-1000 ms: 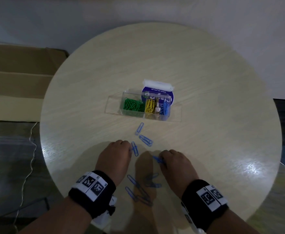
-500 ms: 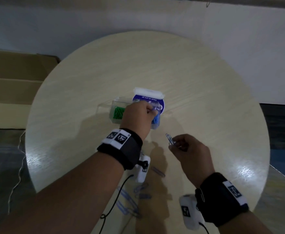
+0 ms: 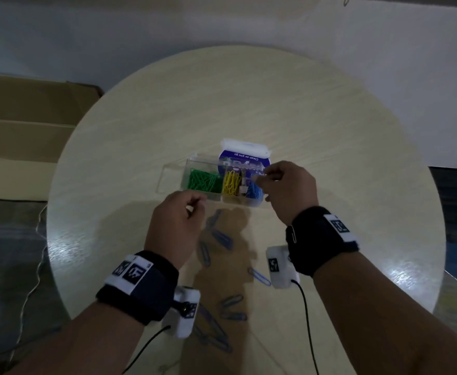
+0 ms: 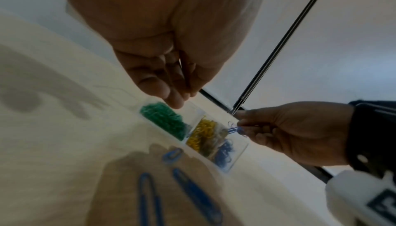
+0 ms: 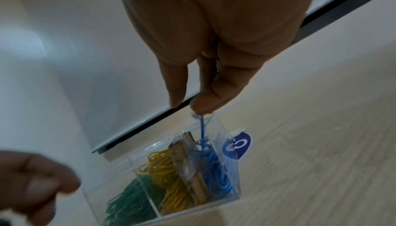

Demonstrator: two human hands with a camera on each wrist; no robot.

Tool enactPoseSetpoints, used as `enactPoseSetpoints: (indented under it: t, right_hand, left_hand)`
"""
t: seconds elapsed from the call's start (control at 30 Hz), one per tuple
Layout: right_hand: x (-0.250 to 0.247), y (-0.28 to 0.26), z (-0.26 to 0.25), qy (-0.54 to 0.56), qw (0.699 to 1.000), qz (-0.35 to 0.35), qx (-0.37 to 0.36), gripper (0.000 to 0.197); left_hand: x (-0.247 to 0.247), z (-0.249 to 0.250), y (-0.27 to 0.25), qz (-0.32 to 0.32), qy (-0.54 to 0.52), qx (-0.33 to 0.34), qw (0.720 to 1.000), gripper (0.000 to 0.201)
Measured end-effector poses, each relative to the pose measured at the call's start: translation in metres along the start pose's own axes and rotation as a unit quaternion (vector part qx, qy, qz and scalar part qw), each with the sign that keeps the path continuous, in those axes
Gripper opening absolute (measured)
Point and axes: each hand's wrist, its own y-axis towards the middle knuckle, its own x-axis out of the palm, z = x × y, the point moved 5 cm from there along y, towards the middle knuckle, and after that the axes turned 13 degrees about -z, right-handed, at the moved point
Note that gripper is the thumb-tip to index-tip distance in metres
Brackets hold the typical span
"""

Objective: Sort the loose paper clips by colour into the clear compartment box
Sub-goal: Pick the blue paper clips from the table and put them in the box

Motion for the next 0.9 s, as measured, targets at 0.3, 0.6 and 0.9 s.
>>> enactPoseSetpoints:
  t: [0.3,0.6,0.9]
  right_hand:
    - [0.025,-0.09,0.049,-0.203,0.977,-0.063,-0.01,0.022]
    - [0.072,-0.133,0.077,-0.269,0.955,-0.106,-0.06,0.008]
    - [0.102,-0.162,0.054,-0.333,0.897,-0.242,-0.161,0.042]
  left_hand:
    - [0.015,-0.03,-0.029,-0.14,0.2,0.001,0.97,0.019]
    - [0.015,-0.053,-0.062,-0.206,0.348,0.172,0.898,0.012]
    - [0.02,-0.053,-0.081,-0.25,0.263,0.108,0.926,0.022]
